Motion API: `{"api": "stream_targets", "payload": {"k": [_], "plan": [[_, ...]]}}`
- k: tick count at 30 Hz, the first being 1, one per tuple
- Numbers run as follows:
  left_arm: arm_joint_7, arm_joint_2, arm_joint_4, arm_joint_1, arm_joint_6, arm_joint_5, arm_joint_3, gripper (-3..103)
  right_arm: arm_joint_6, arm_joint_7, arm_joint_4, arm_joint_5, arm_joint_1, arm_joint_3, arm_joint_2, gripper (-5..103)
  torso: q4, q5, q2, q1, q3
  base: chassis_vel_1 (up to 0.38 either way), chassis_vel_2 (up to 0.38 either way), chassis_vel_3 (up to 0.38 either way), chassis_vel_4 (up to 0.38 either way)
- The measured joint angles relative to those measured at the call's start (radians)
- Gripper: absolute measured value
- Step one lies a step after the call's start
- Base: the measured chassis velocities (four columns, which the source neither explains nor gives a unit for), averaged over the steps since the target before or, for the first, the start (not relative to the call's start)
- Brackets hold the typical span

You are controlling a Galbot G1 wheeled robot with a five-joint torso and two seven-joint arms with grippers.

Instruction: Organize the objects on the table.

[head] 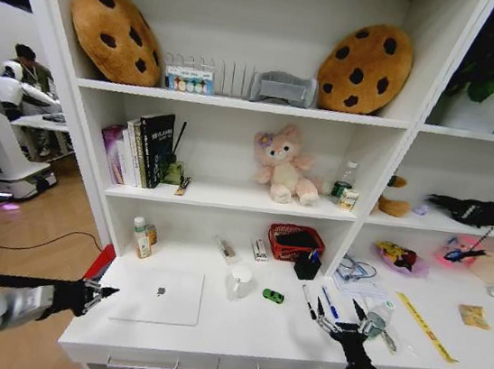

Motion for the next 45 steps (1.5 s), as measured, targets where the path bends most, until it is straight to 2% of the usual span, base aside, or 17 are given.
{"api": "stream_targets", "payload": {"k": [1, 3, 4, 7, 8, 10, 12, 14, 18, 20, 23, 25, 26, 28, 29, 35, 45], "plan": [[0.000, 0.000, 0.000, 0.000, 0.000, 0.000, 0.000, 0, 0.000, 0.000, 0.000, 0.000, 0.000, 0.000, 0.000, 100, 0.0000, 0.0000, 0.000, 0.000, 0.000, 0.000, 0.000, 0.000, 0.000], [-0.166, -0.193, -0.039, -0.029, 0.017, -0.027, -0.012, 0, -0.027, 0.014, 0.020, 0.019, -0.012, -0.002, -0.020, 100, -0.0006, 0.0005, 0.000, 0.000, 0.000, 0.000, 0.000, 0.000, 0.000], [-0.166, -0.193, -0.039, -0.029, 0.017, -0.027, -0.012, 0, -0.027, 0.014, 0.020, 0.019, -0.012, -0.002, -0.020, 100, -0.0006, 0.0005, 0.000, 0.000, 0.000, 0.000, 0.000, 0.000, 0.000], [-0.342, -0.452, -0.126, -0.086, 0.082, -0.092, -0.034, 11, -0.063, 0.026, 0.049, 0.065, -0.032, -0.002, -0.060, 100, -0.0002, 0.0002, 0.000, 0.000, 0.000, 0.000, 0.000, 0.000, 0.000], [-0.342, -0.452, -0.126, -0.086, 0.082, -0.092, -0.034, 11, -0.063, 0.026, 0.049, 0.065, -0.032, -0.002, -0.060, 100, -0.0002, 0.0002, 0.000, 0.000, 0.000, 0.000, 0.000, 0.000, 0.000], [-0.400, -0.578, -0.201, -0.104, 0.111, -0.119, -0.057, 23, -0.082, 0.028, 0.070, 0.091, -0.042, -0.002, -0.090, 100, -0.0006, 0.0004, 0.000, 0.000, 0.000, 0.000, 0.000, 0.000, 0.000], [-0.420, -0.621, -0.232, -0.110, 0.117, -0.130, -0.067, 23, -0.088, 0.029, 0.079, 0.098, -0.043, -0.002, -0.106, 100, -0.0008, 0.0005, 0.000, 0.000, 0.000, 0.000, 0.000, 0.000, 0.000], [-0.472, -0.701, -0.311, -0.116, 0.139, -0.170, -0.093, 39, -0.101, 0.030, 0.093, 0.114, -0.040, -0.005, -0.133, 100, -0.0005, 0.0006, 0.000, 0.000, 0.000, 0.000, 0.000, 0.000, 0.000], [-0.513, -0.722, -0.372, -0.106, 0.160, -0.218, -0.114, 44, -0.106, 0.030, 0.098, 0.122, -0.041, -0.007, -0.147, 100, -0.0005, 0.0005, 0.000, 0.000, 0.000, 0.000, 0.000, 0.000, 0.000], [-0.550, -0.714, -0.447, -0.079, 0.185, -0.290, -0.140, 60, -0.107, 0.027, 0.100, 0.122, -0.049, -0.009, -0.146, 100, -0.0004, 0.0001, 0.000, 0.000, 0.000, 0.000, 0.000, 0.000, 0.000], [-0.568, -0.699, -0.470, -0.067, 0.198, -0.328, -0.150, 66, -0.106, 0.026, 0.102, 0.123, -0.055, -0.009, -0.139, 100, -0.0006, 0.0007, 0.000, 0.000, 0.000, 0.000, 0.000, 0.000, 0.000], [-0.603, -0.647, -0.482, -0.050, 0.224, -0.397, -0.157, 72, -0.103, 0.024, 0.104, 0.124, -0.069, -0.012, -0.115, 100, -0.0005, -0.0001, 0.000, 0.000, 0.000, 0.000, 0.000, 0.000, 0.000], [-0.610, -0.621, -0.482, -0.046, 0.235, -0.414, -0.156, 83, -0.101, 0.022, 0.107, 0.120, -0.076, -0.014, -0.103, 100, -0.0006, 0.0000, 0.000, 0.000, 0.000, 0.000, 0.000, 0.000, 0.000], [-0.612, -0.592, -0.482, -0.044, 0.244, -0.423, -0.147, 83, -0.098, 0.021, 0.111, 0.114, -0.083, -0.018, -0.090, 100, -0.0007, 0.0001, 0.000, 0.000, 0.000, 0.000, 0.000, 0.000, 0.000], [-0.607, -0.570, -0.482, -0.044, 0.247, -0.423, -0.132, 93, -0.095, 0.021, 0.118, 0.106, -0.092, -0.021, -0.077, 100, -0.0007, -0.0001, 0.000, 0.000, 0.000, 0.000, 0.000, 0.000, 0.000], [-0.581, -0.536, -0.479, -0.058, 0.254, -0.407, -0.079, 100, -0.084, 0.020, 0.140, 0.087, -0.126, -0.017, -0.050, 100, -0.0005, 0.0000, 0.000, 0.000, 0.000, 0.000, 0.000, 0.000, 0.000], [-0.563, -0.531, -0.435, -0.082, 0.260, -0.396, -0.068, 100, -0.079, 0.022, 0.154, 0.085, -0.146, -0.009, -0.016, 100, -0.0006, 0.0000, 0.000, 0.000, 0.000, 0.000, 0.000, 0.000, 0.000]]}}
